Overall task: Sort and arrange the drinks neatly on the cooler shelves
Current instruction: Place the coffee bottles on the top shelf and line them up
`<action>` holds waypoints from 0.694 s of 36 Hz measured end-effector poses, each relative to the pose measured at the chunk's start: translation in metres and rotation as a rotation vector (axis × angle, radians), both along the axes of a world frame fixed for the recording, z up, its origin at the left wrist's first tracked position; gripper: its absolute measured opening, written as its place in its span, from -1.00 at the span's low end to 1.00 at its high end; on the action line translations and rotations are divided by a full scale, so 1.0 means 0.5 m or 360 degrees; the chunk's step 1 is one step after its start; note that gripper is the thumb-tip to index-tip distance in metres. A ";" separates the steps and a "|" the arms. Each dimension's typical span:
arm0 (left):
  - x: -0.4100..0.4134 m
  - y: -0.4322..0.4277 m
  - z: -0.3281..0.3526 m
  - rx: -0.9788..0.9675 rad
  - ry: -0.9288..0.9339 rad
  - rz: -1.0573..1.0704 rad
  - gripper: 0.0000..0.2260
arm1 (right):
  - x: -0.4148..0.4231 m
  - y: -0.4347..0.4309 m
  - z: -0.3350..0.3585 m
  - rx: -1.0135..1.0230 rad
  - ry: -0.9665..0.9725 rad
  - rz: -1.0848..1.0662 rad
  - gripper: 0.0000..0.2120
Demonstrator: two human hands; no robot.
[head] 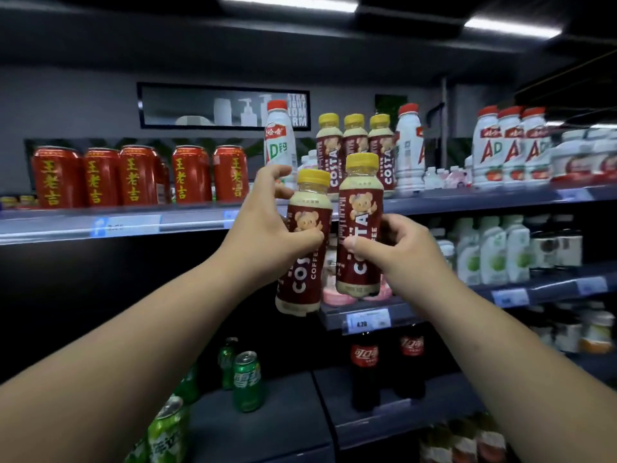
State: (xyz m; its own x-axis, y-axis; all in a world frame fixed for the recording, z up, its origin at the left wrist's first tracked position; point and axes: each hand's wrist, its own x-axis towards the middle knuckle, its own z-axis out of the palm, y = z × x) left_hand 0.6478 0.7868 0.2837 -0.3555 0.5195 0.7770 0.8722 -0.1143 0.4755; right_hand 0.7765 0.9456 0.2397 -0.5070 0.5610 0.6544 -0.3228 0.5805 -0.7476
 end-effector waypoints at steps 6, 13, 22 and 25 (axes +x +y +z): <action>0.065 0.114 0.031 0.0081 0.0015 -0.0054 -0.35 | 0.069 0.101 0.025 0.0064 0.0021 -0.0065 -0.68; 0.144 0.299 0.062 0.0254 0.0109 -0.0019 -0.39 | 0.151 0.271 0.064 0.0170 0.0014 -0.0057 -0.72; 0.210 0.481 0.087 0.0337 -0.0041 -0.0022 -0.36 | 0.206 0.469 0.116 0.0264 0.0007 0.0046 -0.72; 0.211 0.499 0.085 0.0361 -0.0181 -0.0027 -0.42 | 0.195 0.496 0.123 0.0309 -0.0018 0.0101 -0.64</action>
